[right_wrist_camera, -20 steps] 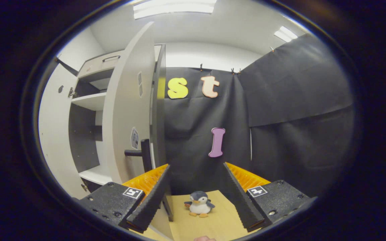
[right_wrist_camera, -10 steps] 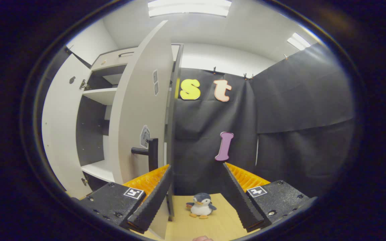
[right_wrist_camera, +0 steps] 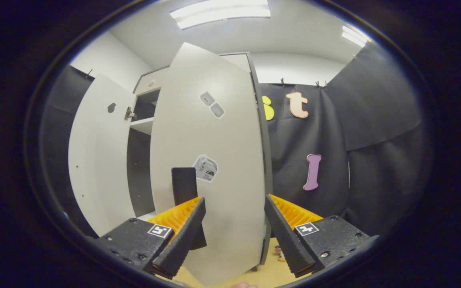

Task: Grasp the bottle in the cabinet with the left hand and place it on the coaster, then close the right door with the right hand and the left door with the left hand.

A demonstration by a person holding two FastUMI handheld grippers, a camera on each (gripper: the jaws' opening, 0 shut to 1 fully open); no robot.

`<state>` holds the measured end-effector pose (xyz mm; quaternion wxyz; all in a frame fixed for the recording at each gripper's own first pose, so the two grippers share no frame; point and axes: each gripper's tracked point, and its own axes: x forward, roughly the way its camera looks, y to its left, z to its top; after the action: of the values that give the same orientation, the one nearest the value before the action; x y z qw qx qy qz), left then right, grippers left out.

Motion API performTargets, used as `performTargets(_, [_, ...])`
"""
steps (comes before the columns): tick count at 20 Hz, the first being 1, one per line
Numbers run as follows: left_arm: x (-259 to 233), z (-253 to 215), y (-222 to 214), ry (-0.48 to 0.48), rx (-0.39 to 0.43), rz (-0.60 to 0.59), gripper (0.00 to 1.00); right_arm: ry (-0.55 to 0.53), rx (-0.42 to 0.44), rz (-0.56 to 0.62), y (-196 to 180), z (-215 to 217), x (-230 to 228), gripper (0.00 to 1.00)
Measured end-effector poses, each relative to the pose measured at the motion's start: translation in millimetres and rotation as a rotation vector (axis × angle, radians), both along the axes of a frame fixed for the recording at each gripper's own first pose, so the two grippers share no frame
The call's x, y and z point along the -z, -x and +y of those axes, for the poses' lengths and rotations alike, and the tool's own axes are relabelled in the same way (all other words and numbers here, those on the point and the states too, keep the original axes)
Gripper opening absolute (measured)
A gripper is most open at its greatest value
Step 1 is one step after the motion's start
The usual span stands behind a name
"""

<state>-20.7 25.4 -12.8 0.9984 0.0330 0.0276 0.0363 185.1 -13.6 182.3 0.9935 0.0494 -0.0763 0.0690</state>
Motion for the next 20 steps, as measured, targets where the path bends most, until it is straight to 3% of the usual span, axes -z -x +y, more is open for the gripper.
performTargets(4, [-9, 13, 3, 0.038, -0.019, -0.007, 0.93, 0.014, 0.02, -0.065, 15, 4, -16, 0.97])
performTargets(5, [-12, 16, 3, 0.047, -0.023, -0.008, 0.93, 0.022, 0.019, -0.069, 26, 3, -16, 0.93])
performTargets(6, [-15, 20, 2, 0.056, -0.025, -0.01, 0.97, 0.032, 0.017, -0.071, 37, 3, -16, 0.97])
performTargets(7, [-19, 20, 0, 0.066, -0.022, -0.016, 0.93, 0.046, 0.019, -0.078, 49, 2, -14, 0.93])
performTargets(9, [-23, 16, -4, 0.082, -0.001, -0.024, 0.94, 0.062, 0.065, -0.107, 74, -8, -6, 0.97])
performTargets(15, [-27, -11, -10, 0.089, 0.076, -0.039, 0.95, 0.095, 0.098, -0.033, 131, 0, 73, 0.93])
performTargets(16, [-28, -17, -12, 0.087, 0.092, -0.039, 0.95, 0.095, 0.097, -0.007, 136, 1, 87, 0.97])
performTargets(20, [-29, -34, -11, 0.062, 0.122, -0.045, 0.95, 0.062, 0.073, 0.081, 156, 9, 135, 0.98])
